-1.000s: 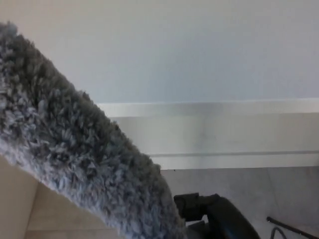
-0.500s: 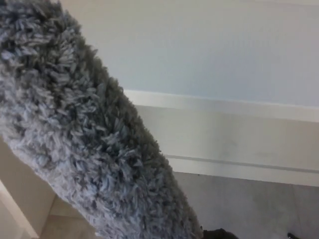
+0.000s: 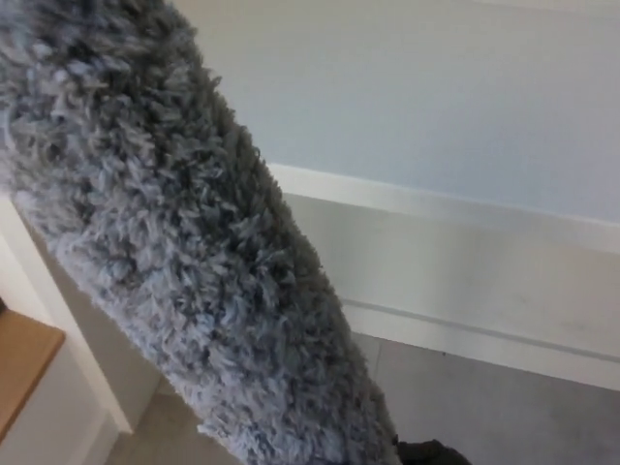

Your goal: Pick up a grey duster using the right hand and walk towards the window and then clean the window using the duster

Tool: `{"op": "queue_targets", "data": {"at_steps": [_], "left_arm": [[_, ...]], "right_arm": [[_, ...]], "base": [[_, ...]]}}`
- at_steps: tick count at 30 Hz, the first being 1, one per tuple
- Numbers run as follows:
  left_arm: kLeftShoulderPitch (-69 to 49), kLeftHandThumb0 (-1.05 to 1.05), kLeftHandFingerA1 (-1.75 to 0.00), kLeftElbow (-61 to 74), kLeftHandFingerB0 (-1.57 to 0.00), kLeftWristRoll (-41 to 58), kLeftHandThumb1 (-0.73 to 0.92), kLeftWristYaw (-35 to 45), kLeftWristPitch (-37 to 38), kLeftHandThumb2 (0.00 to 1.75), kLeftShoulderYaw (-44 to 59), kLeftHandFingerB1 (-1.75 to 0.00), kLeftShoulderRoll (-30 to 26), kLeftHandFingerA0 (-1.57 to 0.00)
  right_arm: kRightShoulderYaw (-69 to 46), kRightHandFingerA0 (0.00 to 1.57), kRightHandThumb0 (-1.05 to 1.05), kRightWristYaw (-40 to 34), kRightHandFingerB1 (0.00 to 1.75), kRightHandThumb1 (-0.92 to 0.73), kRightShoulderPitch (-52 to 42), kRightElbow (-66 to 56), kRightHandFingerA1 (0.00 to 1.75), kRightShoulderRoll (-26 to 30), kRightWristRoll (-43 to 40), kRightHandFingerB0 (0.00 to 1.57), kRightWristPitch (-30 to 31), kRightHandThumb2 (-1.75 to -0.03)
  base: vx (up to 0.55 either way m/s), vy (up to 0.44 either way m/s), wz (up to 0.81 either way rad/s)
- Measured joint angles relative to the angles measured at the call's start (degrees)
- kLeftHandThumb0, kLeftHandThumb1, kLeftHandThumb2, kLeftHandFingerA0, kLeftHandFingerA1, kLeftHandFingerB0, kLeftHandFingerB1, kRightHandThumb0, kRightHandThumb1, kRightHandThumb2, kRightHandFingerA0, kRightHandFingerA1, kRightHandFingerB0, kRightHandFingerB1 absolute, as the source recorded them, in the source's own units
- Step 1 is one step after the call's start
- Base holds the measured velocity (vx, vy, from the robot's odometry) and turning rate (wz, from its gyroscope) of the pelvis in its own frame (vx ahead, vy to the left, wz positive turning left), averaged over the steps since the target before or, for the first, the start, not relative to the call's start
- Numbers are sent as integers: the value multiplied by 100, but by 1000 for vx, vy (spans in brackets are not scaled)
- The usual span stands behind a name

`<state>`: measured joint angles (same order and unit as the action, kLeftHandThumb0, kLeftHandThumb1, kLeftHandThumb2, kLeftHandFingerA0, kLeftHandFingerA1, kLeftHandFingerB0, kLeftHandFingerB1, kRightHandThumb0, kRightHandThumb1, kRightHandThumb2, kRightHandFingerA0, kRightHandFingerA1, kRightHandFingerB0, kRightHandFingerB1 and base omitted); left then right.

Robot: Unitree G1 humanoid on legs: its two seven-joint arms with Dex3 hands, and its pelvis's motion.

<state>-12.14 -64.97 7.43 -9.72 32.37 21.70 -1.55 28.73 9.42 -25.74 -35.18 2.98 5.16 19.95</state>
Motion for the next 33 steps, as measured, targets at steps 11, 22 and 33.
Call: {"op": "queue_targets", "data": {"at_steps": [11,22,33], "left_arm": [[12,-7,-132,214,-94,13,55,39,0,101,-38,-111,92,-107],[6,-6,-132,152,-93,-32,54,-34,-18,106,-127,-114,-43,-105],[79,-9,-127,206,-93,-43,58,-37,-28,95,-198,-110,-56,-107]], "right_arm": [[22,112,-20,-224,168,-38,308,533,175,-41,135,96,-46,-138],[78,114,-24,-332,168,-40,756,867,175,-252,252,98,-100,-132],[190,107,-25,-414,164,-42,1104,1150,175,-214,473,94,-172,-128]], "base": [[-27,46,41],[-1,114,44],[-11,-71,43]]}}
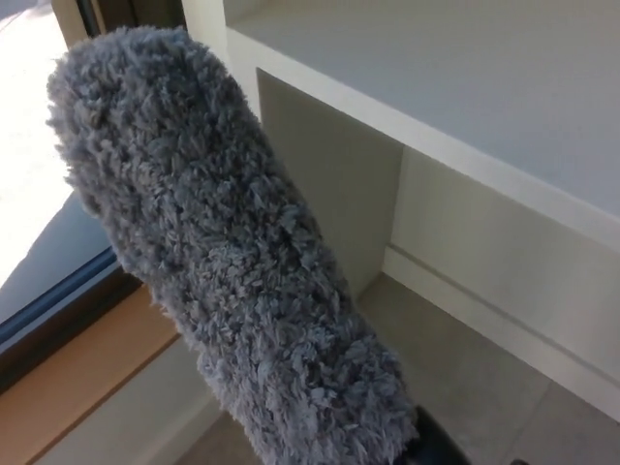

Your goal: Pick up a grey duster using the right hand and walk towards the window and then clean the window using the duster

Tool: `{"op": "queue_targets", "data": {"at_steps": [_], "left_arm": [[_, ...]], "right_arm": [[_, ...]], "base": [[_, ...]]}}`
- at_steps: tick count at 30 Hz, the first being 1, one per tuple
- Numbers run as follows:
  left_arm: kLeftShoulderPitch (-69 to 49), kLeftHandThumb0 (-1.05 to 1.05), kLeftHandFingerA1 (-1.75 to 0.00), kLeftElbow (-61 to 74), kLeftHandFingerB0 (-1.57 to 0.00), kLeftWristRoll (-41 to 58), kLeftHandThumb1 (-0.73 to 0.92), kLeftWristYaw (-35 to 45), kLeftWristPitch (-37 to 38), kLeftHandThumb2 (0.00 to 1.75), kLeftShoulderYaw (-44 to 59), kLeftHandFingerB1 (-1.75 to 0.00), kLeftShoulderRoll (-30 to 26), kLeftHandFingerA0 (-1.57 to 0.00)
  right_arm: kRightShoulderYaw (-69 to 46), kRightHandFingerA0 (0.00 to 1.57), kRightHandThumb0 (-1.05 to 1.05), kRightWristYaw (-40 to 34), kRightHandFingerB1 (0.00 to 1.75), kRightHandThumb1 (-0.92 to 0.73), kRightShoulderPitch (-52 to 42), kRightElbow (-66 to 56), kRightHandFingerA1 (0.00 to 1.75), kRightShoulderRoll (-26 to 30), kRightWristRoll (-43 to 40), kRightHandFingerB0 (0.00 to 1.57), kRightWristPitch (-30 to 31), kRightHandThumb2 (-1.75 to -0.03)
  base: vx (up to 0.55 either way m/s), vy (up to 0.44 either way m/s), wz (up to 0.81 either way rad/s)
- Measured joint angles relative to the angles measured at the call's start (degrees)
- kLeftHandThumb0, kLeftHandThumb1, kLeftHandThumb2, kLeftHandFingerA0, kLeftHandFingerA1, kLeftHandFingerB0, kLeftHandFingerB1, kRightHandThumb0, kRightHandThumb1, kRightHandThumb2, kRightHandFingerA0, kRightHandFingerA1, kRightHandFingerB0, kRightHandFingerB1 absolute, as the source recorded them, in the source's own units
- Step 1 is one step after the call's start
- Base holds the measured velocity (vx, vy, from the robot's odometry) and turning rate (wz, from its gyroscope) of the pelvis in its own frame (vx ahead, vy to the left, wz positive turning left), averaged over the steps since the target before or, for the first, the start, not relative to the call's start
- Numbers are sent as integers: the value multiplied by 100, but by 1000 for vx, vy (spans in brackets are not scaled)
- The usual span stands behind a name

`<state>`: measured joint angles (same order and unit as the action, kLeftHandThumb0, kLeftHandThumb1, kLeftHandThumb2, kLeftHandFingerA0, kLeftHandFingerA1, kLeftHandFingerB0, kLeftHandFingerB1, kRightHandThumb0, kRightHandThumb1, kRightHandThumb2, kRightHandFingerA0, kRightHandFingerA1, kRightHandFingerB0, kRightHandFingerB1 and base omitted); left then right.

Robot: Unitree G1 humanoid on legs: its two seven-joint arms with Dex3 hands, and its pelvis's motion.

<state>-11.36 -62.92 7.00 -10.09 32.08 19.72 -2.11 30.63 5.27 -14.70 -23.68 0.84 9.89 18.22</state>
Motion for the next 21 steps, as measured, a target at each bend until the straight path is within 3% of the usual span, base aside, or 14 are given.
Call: {"op": "queue_targets", "data": {"at_steps": [3,4,7,8,14,15,16,17,19,20,21], "left_arm": [[47,-9,-128,-29,-93,1,58,13,0,97,-12,-111,-5,-106],[56,-8,-130,-37,-95,2,56,17,0,99,-10,-112,-13,-108],[44,-7,-132,-18,-93,2,57,16,-1,100,-13,-114,-12,-106],[40,-8,-131,-18,-93,2,57,15,-2,100,-13,-114,-12,-106],[-7,-9,-128,-63,-94,3,57,7,-42,99,-9,-111,-103,-106],[-7,-9,-128,-88,-94,1,57,8,-42,99,-14,-111,-102,-106],[-6,-9,-128,-99,-95,0,56,8,-42,99,-22,-112,-101,-108],[-2,-9,-128,-106,-95,0,59,8,-42,96,-24,-112,-101,-108],[6,-10,-128,-98,-94,1,59,8,-42,94,-22,-111,-102,-107],[4,-8,-129,-88,-94,1,57,6,-42,99,-23,-111,-102,-106],[4,-9,-129,-83,-94,1,58,5,-42,97,-23,-111,-102,-107]], "right_arm": [[-1,106,-25,-1,164,-40,142,87,175,64,57,94,-1,-132],[-1,108,-29,0,161,-49,203,110,175,96,87,97,-7,-116],[-23,105,-27,49,167,-45,547,188,175,215,174,92,13,-123],[-33,130,-31,61,136,-45,628,200,144,227,188,117,26,-118],[-186,129,-33,204,135,-46,1386,556,143,207,231,117,246,-113],[-216,129,-33,228,135,-46,1498,615,143,208,234,117,296,-113],[-231,109,-29,248,168,-48,1574,656,175,210,237,89,329,-114],[-244,132,-32,265,137,-44,1647,712,146,213,245,118,355,-117],[-267,132,-30,289,137,-43,1769,838,146,213,266,118,417,-119],[-277,108,-23,309,165,-38,1810,902,175,204,267,91,444,-134],[-279,106,-23,320,164,-40,1828,938,175,197,267,91,457,-132]], "base": [[-93,22,24],[-86,91,37],[-63,162,36],[-45,320,55],[-29,236,28],[0,95,29],[5,93,28],[-3,64,36],[11,-27,40],[8,-45,40],[2,-83,33]]}}
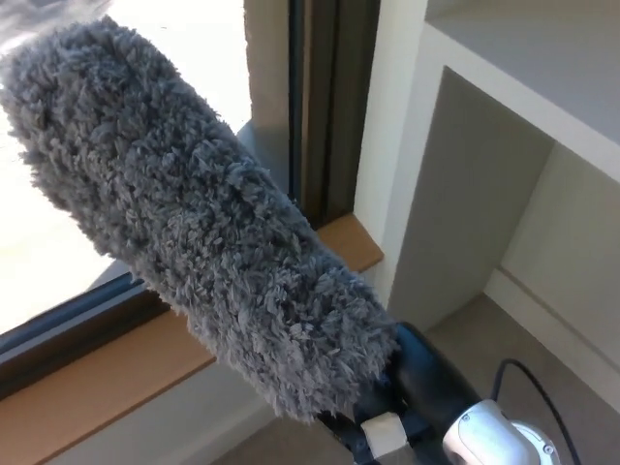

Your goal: Pick up a grey duster using the right hand and walk towards the window and then clean the window using the duster

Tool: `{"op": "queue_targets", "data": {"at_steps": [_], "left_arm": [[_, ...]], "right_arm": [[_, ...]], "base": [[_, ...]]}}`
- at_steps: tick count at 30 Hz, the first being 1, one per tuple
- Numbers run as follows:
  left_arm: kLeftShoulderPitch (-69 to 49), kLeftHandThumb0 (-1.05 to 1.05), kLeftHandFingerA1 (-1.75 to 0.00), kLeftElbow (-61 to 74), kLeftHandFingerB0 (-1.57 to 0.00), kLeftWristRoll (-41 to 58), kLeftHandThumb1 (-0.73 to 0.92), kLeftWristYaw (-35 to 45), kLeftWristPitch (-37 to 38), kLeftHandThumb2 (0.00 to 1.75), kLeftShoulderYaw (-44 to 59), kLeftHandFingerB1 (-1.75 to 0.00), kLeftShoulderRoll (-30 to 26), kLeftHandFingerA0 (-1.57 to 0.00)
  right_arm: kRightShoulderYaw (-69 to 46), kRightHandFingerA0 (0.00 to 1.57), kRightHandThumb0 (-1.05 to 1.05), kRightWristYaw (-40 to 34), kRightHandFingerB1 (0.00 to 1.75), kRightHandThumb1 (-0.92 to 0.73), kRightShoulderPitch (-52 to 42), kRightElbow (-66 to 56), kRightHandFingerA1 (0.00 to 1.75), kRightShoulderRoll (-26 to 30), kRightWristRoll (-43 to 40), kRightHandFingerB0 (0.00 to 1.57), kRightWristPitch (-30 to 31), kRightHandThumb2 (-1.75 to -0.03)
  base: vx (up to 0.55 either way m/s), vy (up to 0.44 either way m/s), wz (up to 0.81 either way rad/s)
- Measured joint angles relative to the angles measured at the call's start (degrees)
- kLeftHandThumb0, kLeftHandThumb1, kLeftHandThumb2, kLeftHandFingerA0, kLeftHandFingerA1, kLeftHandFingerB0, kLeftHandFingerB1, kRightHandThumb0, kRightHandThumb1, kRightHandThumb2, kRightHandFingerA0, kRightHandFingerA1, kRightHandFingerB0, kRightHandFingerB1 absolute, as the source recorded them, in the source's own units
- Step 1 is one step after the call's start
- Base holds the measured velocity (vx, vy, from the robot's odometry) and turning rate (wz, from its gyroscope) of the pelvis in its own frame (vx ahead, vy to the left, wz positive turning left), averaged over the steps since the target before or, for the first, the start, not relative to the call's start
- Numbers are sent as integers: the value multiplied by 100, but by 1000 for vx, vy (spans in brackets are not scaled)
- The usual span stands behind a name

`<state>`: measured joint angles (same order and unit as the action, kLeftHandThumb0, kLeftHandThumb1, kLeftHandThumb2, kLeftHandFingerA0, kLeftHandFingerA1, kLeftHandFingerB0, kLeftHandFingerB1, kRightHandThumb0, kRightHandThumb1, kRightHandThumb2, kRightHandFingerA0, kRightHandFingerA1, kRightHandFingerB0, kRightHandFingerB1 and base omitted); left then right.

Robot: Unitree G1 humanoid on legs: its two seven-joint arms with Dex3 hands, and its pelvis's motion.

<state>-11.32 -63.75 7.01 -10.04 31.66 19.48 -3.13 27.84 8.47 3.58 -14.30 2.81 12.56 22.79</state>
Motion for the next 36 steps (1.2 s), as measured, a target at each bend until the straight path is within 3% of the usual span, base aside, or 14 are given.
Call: {"op": "queue_targets", "data": {"at_steps": [4,5,6,7,11,14,15,24,26,27,28,33,36], "left_arm": [[-4,-11,-128,-25,-95,0,60,0,-1,91,3,-110,38,-107],[-12,-6,-129,-47,-94,3,58,-4,0,98,7,-111,40,-107],[-12,-6,-129,-59,-94,1,58,-3,0,98,6,-111,54,-107],[-11,-8,-128,-62,-93,1,59,-2,0,96,4,-112,64,-105],[8,-4,-129,-70,-92,-4,56,-2,0,103,-25,-112,96,-105],[9,-4,-129,-88,-92,-4,56,-7,0,103,-37,-112,94,-105],[8,-7,-129,-96,-93,-5,57,-10,0,99,-40,-112,94,-108],[-8,-8,-127,-147,-93,16,58,-8,-32,95,14,-109,68,-106],[-5,-8,-126,-161,-89,18,62,-8,-33,91,21,-109,68,-102],[3,-10,-125,-176,-91,12,59,-8,-33,95,8,-107,56,-105],[14,-7,-130,-189,-93,6,56,-10,-33,102,-4,-111,42,-106],[12,-9,-130,-149,-92,5,58,-15,-33,96,-14,-112,54,-104],[27,-11,-127,-164,-94,-6,55,-43,-36,101,-53,-110,74,-106]], "right_arm": [[-7,104,-24,65,164,-35,31,119,175,-45,-14,91,106,-139],[30,109,-27,79,159,-41,30,124,175,-37,-7,95,111,-127],[43,109,-27,75,159,-41,29,125,175,-45,4,95,110,-127],[45,131,-33,74,137,-41,26,127,145,-50,7,118,110,-120],[98,131,-32,13,137,-44,-70,128,145,-91,58,119,109,-117],[170,131,-32,-91,137,-44,-121,158,145,-225,103,119,31,-117],[182,107,-24,-118,164,-36,-127,164,175,-253,116,96,5,-140],[214,107,-24,-251,168,-37,-166,447,175,-777,101,94,-164,-135],[200,108,-24,-253,170,-36,-170,477,175,-810,89,92,-167,-142],[192,109,-26,-254,169,-40,-169,483,175,-827,87,92,-160,-133],[185,110,-26,-254,167,-38,-168,484,175,-865,86,92,-144,-134],[126,111,-25,-253,166,-36,-159,481,175,-959,69,96,-42,-140],[39,112,-25,-239,167,-34,-93,529,175,-968,43,96,-31,-142]], "base": [[10,-127,21],[-8,-62,37],[-22,-59,14],[-21,-57,16],[-28,-26,15],[-36,9,10],[-37,22,11],[1,216,7],[-8,96,8],[-5,39,10],[-6,19,9],[2,-23,12],[37,-144,-1]]}}
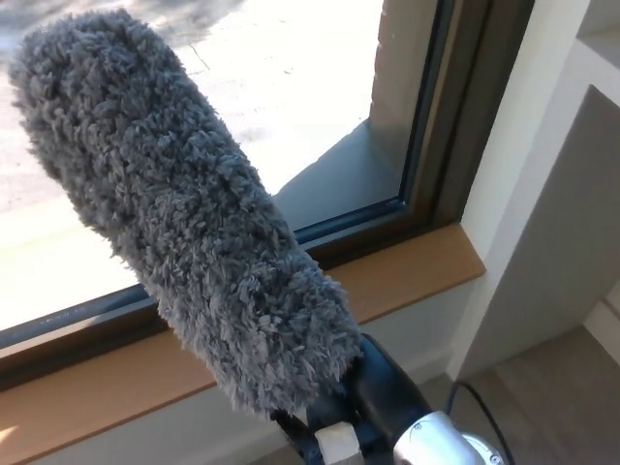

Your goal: Pick up a grey duster using the right hand and walk towards the window and then clean the window using the duster

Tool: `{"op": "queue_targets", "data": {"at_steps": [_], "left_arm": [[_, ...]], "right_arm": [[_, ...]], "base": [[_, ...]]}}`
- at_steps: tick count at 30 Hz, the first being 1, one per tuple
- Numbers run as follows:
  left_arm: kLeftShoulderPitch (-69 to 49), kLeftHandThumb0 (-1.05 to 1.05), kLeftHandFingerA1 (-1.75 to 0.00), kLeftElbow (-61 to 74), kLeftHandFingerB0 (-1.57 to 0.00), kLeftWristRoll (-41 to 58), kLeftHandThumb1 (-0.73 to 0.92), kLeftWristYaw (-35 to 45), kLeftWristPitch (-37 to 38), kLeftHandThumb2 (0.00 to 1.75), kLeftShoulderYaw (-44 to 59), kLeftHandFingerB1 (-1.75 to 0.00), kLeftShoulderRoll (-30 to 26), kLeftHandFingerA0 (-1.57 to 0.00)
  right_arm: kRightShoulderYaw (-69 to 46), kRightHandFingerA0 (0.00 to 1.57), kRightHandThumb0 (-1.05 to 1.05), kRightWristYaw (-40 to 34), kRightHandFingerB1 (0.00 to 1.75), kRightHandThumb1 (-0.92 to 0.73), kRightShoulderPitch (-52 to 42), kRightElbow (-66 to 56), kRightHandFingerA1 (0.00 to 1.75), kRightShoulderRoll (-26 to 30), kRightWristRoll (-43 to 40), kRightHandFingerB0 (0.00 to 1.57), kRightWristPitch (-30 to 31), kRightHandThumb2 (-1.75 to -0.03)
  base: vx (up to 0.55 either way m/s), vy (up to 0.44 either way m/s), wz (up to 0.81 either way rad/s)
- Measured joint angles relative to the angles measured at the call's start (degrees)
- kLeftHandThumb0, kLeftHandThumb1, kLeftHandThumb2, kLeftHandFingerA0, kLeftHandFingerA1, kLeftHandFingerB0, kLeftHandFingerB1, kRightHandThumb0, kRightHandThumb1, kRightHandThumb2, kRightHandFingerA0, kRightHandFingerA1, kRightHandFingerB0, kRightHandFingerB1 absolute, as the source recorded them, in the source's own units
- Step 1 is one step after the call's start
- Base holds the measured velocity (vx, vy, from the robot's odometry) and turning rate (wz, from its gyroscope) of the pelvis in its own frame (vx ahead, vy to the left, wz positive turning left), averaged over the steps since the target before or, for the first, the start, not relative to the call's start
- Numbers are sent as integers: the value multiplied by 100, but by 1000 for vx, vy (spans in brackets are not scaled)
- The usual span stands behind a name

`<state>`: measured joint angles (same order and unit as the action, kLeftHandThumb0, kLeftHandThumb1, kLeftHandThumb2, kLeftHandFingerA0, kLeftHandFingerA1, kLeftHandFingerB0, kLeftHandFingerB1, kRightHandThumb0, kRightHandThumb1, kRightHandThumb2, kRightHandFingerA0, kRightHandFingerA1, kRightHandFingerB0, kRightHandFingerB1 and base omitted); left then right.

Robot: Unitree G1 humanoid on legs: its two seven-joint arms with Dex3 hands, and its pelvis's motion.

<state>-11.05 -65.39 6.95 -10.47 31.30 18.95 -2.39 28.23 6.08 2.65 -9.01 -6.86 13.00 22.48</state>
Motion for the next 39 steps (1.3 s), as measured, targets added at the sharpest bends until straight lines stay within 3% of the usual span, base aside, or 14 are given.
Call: {"op": "queue_targets", "data": {"at_steps": [2,3,7,8,12,13,16,17,24,25,28,29,30,39], "left_arm": [[16,-11,-127,-8,-94,-3,55,-11,-1,101,-21,-110,10,-106],[25,-8,-133,-15,-96,-2,56,-11,-1,102,-30,-117,24,-109],[20,-8,-133,16,-96,0,56,-3,0,102,-33,-117,39,-109],[18,-7,-132,21,-94,0,55,-2,0,103,-33,-114,39,-107],[9,-7,-132,0,-94,1,55,32,-28,103,-36,-114,62,-107],[-2,-9,-128,3,-94,4,56,46,-24,98,-28,-110,46,-107],[-17,-9,-128,-5,-94,9,56,48,-24,98,-8,-110,-44,-107],[-19,-8,-128,-15,-93,9,60,48,-24,93,-8,-109,-48,-106],[-113,-7,-130,-39,-96,16,59,77,-22,97,-13,-113,-14,-108],[-124,-5,-127,-37,-92,20,59,85,-22,100,-2,-110,-15,-105],[-131,-5,-126,-87,-92,11,57,91,-23,101,-11,-109,-31,-107],[-124,-14,-117,-122,-101,6,48,91,-23,106,-17,-105,-20,-116],[-121,-7,-131,-133,-94,6,54,89,-21,105,-18,-113,-27,-107],[-94,-8,-133,-30,-92,-5,58,48,-22,96,-74,-113,41,-104]], "right_arm": [[-108,112,-25,0,167,-34,49,14,175,4,-13,96,-5,-142],[-148,123,-13,3,128,-59,49,40,128,4,-26,126,-5,-128],[-318,123,-13,6,128,-59,-18,47,128,-62,-147,126,10,-128],[-345,109,-21,6,169,-30,-30,47,175,-70,-169,93,13,-154],[-451,109,-21,2,169,-30,-160,51,175,-146,-259,93,36,-154],[-454,122,-12,4,128,-61,-196,49,127,-183,-287,124,43,-129],[-471,122,-12,25,128,-61,-202,47,127,-242,-361,124,36,-129],[-488,108,-21,31,167,-34,-201,48,175,-242,-378,92,33,-146],[-701,108,-26,118,165,-41,376,572,175,65,-390,92,-106,-130],[-715,108,-25,124,162,-34,430,632,175,93,-388,95,-137,-142],[-819,109,-27,157,162,-34,579,779,175,187,-398,95,-214,-141],[-868,107,-24,165,162,-33,644,836,175,223,-403,95,-242,-142],[-880,109,-27,173,162,-34,658,850,175,245,-405,95,-251,-138],[-881,109,-24,159,155,-42,741,1034,175,379,-344,97,-460,-128]], "base": [[20,-186,3],[20,-164,1],[11,-138,3],[6,-119,9],[9,117,11],[1,431,3],[-6,248,18],[12,128,16],[-1,33,19],[-11,-44,17],[-12,-131,29],[31,-133,-20],[35,-108,41],[10,-43,6]]}}
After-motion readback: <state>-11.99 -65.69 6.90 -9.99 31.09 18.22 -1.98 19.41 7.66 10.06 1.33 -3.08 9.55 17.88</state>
